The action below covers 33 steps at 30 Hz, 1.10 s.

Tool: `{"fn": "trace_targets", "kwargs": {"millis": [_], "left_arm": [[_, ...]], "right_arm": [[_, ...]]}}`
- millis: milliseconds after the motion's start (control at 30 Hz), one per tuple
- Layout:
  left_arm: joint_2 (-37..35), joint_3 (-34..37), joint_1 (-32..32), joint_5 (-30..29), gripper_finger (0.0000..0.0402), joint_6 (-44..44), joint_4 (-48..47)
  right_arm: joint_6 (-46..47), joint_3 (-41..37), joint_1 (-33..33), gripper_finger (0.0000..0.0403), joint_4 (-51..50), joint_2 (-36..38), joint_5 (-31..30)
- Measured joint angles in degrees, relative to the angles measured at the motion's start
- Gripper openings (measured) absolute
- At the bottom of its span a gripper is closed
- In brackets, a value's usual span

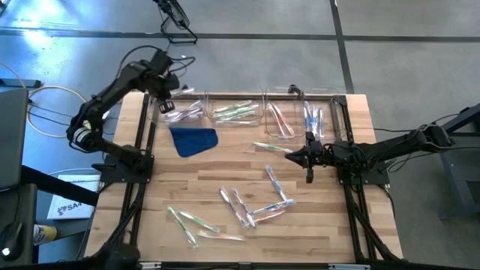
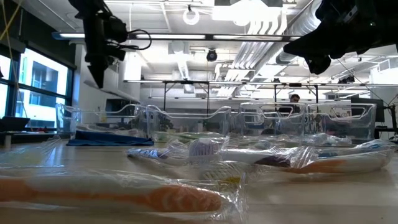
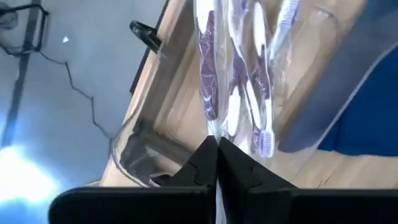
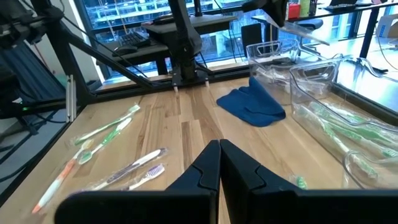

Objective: Pick & Place Toothbrushes
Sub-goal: Put the violet toothbrush into the left transparent bin

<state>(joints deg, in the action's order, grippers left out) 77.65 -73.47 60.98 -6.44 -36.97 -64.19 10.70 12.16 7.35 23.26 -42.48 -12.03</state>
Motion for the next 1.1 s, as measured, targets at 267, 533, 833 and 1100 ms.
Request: {"fn": "trace_targets", "kwargs": {"millis": [267, 533, 833, 1100], "left_arm": [[0.5, 0.0, 1.3, 4.3, 0.0000, 0.7, 1.1], [0.6, 0.0, 1.3, 4.0, 0.0000, 2.8, 1.2], [0.6, 0.0, 1.3, 2.9, 0.0000, 3.2, 1.2], [0.6, 0.0, 1.3, 2.8, 0.0029, 2.8, 1.0]], "right_arm": [[0.0, 0.0, 0.0, 0.0002, -0.4, 0.0, 0.0], [0.0, 0.0, 0.0, 0.0002, -0.4, 0.0, 0.0], [0.0, 0.0, 0.0, 0.0002, -0.4, 0.0, 0.0], [0.0, 0.0, 0.0, 0.0002, -0.4, 0.0, 0.0]]}}
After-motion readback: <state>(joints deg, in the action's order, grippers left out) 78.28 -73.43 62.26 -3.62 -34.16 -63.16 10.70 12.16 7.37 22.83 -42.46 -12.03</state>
